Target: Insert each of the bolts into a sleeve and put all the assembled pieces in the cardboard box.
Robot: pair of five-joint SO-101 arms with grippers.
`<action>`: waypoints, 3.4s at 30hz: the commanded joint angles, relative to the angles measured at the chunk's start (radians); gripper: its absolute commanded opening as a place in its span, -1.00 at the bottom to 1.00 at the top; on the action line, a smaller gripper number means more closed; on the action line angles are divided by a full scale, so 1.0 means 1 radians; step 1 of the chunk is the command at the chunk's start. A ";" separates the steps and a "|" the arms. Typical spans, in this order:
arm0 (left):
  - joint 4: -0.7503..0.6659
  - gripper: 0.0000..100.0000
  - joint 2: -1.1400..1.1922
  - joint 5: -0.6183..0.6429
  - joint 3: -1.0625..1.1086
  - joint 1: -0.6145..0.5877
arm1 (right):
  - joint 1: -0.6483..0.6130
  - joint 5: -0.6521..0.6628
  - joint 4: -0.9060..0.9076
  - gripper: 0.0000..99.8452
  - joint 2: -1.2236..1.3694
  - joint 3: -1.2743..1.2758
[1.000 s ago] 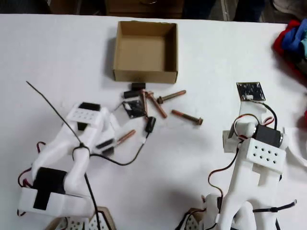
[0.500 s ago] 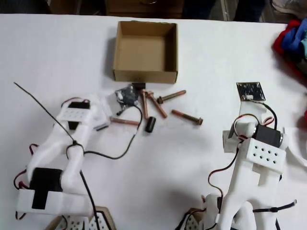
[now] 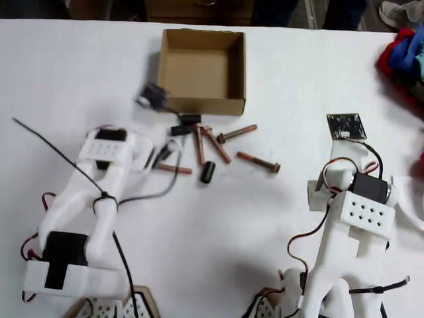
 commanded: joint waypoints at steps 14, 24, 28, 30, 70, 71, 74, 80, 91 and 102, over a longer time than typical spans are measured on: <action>-0.063 -0.61 -0.008 0.934 0.050 0.155 | 0.013 -0.002 -0.010 -0.96 -0.033 -0.005; -0.023 -0.61 0.094 1.005 0.041 0.157 | 0.015 -0.002 -0.005 -0.96 -0.033 -0.005; 0.020 -0.61 0.147 1.005 0.041 0.155 | 0.015 -0.002 -0.010 -0.96 -0.033 -0.005; 0.012 -0.61 0.176 1.007 0.038 0.153 | 0.013 -0.002 -0.010 -0.96 -0.033 -0.005; 0.385 -0.57 0.336 -0.133 -0.369 0.084 | 0.015 -0.003 -0.002 -0.96 -0.033 -0.003; 0.359 -0.57 0.336 -0.132 -0.366 0.086 | 0.015 -0.005 -0.002 -0.96 -0.033 -0.003; 0.318 -0.57 0.348 -0.127 -0.352 0.091 | 0.015 -0.005 -0.002 -0.96 -0.033 -0.003; 0.321 -0.57 0.454 -0.126 -0.357 0.091 | 0.015 -0.003 -0.002 -0.96 -0.033 -0.003; 0.405 -0.94 0.598 -0.129 -0.539 0.087 | 0.008 -0.009 -0.007 -0.96 -0.033 -0.003; 0.499 -0.95 0.287 -0.135 -0.499 0.089 | -0.059 -0.014 -0.117 -0.96 -0.033 0.094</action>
